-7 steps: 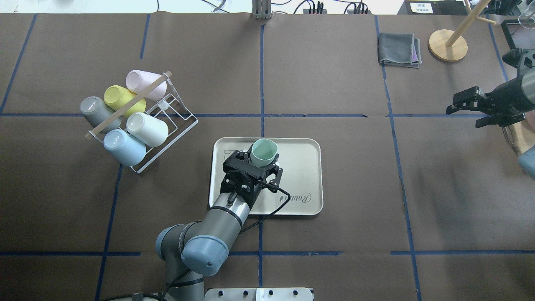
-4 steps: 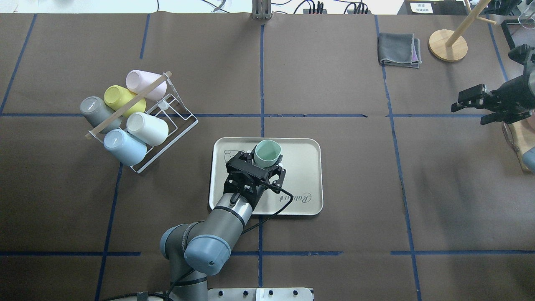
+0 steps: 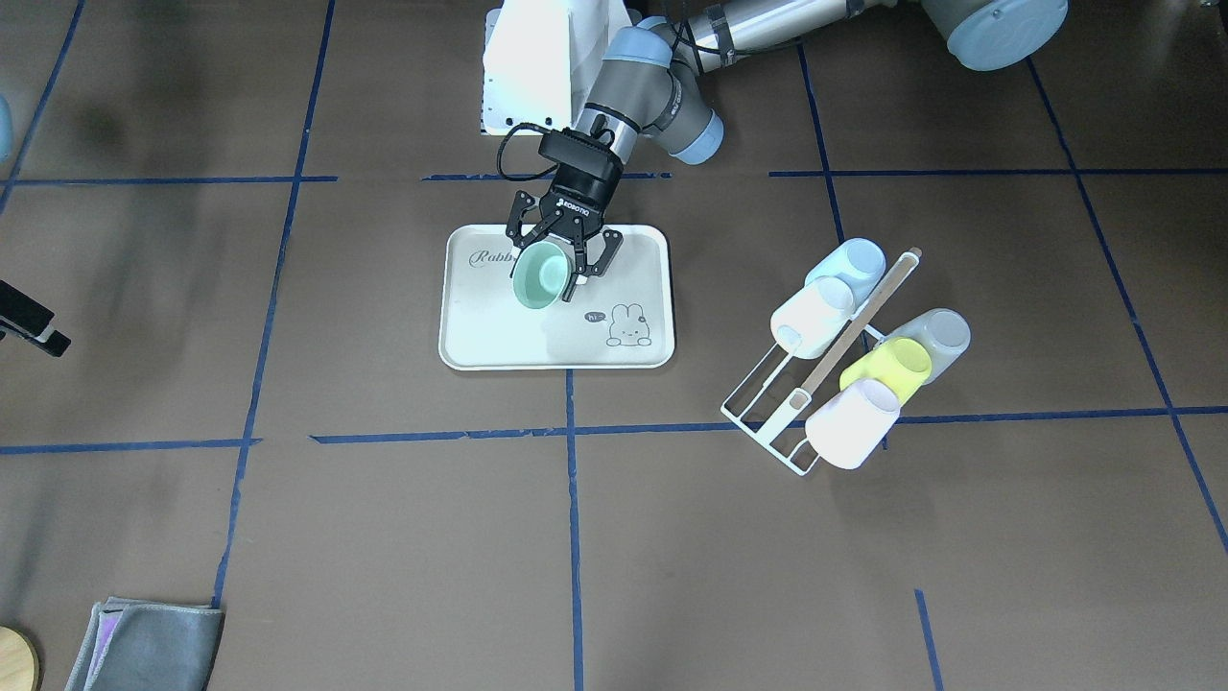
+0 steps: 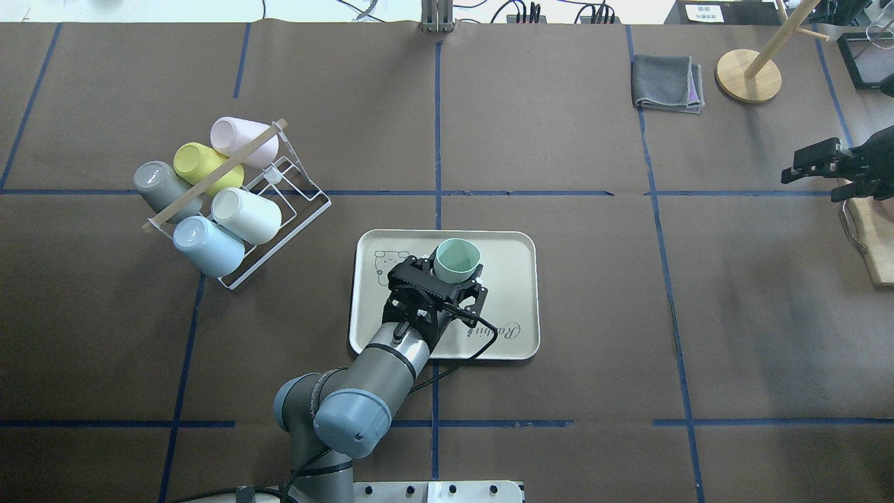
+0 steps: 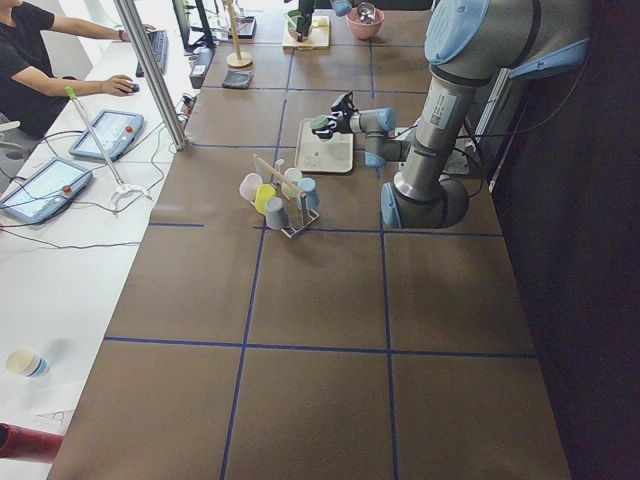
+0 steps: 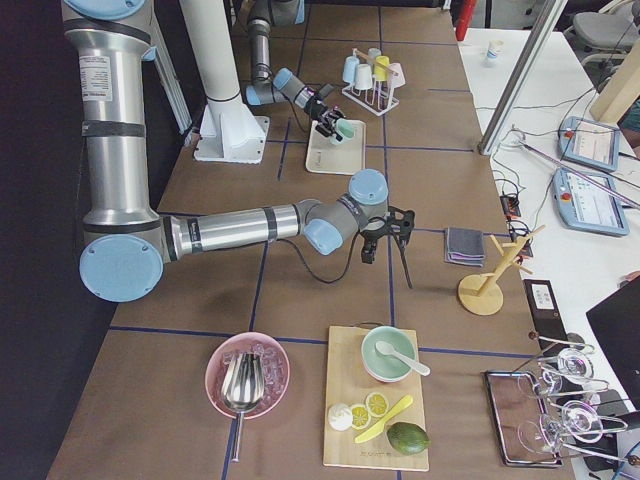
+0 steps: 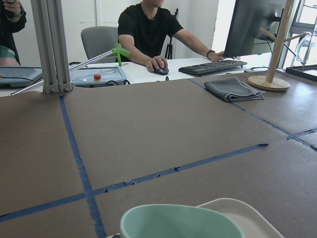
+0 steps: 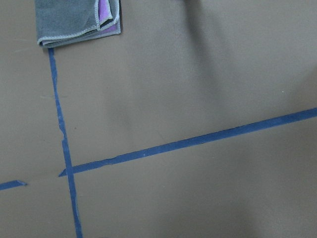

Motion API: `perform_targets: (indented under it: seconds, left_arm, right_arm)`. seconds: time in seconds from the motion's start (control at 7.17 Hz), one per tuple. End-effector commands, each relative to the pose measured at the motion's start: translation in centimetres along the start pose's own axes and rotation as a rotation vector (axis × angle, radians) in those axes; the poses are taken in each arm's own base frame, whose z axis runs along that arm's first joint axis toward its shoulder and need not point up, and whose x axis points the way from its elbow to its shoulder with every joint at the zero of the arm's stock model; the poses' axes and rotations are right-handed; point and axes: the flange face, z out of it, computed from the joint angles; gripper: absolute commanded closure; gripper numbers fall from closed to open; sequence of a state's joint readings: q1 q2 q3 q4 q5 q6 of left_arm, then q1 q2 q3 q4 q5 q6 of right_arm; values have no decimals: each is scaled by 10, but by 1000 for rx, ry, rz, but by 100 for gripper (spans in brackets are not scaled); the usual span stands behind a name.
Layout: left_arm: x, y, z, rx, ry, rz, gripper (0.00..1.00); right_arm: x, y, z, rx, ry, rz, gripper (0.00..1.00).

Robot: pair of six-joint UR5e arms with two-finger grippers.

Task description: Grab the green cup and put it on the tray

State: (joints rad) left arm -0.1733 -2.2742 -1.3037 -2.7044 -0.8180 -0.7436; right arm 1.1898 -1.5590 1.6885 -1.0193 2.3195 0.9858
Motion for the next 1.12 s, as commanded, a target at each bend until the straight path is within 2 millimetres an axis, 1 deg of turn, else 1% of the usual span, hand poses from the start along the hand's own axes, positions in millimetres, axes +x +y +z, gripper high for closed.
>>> perform_targets:
  seconds: [0.0,0.28,0.56,0.7,0.98]
  left_arm:
    - [3,-1,3,-3,3,3,23]
    - [1,3,6,-8,-4,10,20]
    - [0,5,6,-10,-5,13,19]
    - [0,6,7,-11,-7,15,15]
    - [-1,8,8,-14,-9,18,14]
  right_arm:
    - [3,0,0,-1,4,-3,0]
    - [3,0,1,-2,4,-4,0]
    - [1,0,0,-1,2,-6,0]
    - [2,0,0,-1,3,-5,0]
    - [2,0,0,-1,2,-6,0]
